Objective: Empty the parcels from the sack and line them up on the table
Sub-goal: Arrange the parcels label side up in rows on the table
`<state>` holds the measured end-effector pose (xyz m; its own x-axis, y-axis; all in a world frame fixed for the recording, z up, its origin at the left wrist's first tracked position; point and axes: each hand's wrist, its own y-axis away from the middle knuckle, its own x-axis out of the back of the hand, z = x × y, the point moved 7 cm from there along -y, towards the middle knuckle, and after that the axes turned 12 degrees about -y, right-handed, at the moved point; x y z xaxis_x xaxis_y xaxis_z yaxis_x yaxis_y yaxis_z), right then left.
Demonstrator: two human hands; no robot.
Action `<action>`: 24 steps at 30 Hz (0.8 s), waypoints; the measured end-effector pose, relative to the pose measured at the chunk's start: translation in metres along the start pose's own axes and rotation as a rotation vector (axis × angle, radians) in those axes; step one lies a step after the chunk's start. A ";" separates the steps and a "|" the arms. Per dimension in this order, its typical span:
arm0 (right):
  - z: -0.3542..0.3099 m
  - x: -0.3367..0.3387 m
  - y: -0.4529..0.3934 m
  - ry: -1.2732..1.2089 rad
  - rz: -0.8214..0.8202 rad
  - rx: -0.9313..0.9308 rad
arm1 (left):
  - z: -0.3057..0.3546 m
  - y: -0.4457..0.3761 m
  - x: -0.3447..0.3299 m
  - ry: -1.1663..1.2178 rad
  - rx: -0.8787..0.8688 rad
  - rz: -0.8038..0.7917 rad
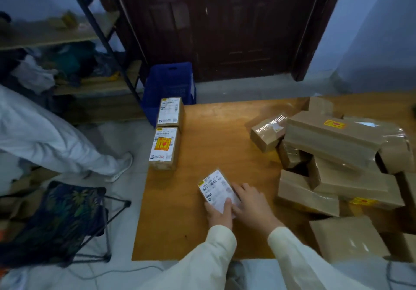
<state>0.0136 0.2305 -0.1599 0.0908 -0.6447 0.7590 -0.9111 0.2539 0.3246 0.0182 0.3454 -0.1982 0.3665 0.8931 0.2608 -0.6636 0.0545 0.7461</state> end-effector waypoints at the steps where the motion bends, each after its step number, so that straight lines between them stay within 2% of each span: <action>1: -0.005 -0.006 0.010 -0.178 0.023 -0.023 | -0.001 0.004 0.012 -0.016 -0.028 0.032; 3: -0.022 -0.021 0.025 -0.359 0.065 -0.017 | -0.009 0.014 0.037 -0.084 -0.088 0.086; 5: -0.048 -0.038 0.039 -0.490 0.088 0.053 | -0.017 0.025 0.073 -0.199 -0.139 0.216; 8: -0.084 -0.074 0.060 -0.620 0.019 0.073 | -0.039 0.032 0.130 -0.362 -0.132 0.375; 11: -0.100 -0.112 0.068 -0.622 -0.033 0.002 | -0.065 0.024 0.162 -0.437 -0.051 0.360; 15: -0.117 -0.146 0.063 -0.629 -0.107 -0.030 | -0.078 0.008 0.183 -0.539 -0.033 0.330; 24: -0.147 -0.147 0.006 -0.635 0.007 -0.156 | -0.030 -0.056 0.211 -0.641 -0.130 0.215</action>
<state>0.0536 0.4331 -0.1866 -0.2137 -0.9311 0.2956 -0.8375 0.3304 0.4352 0.1130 0.5438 -0.2029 0.5046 0.4514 0.7360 -0.8231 -0.0058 0.5678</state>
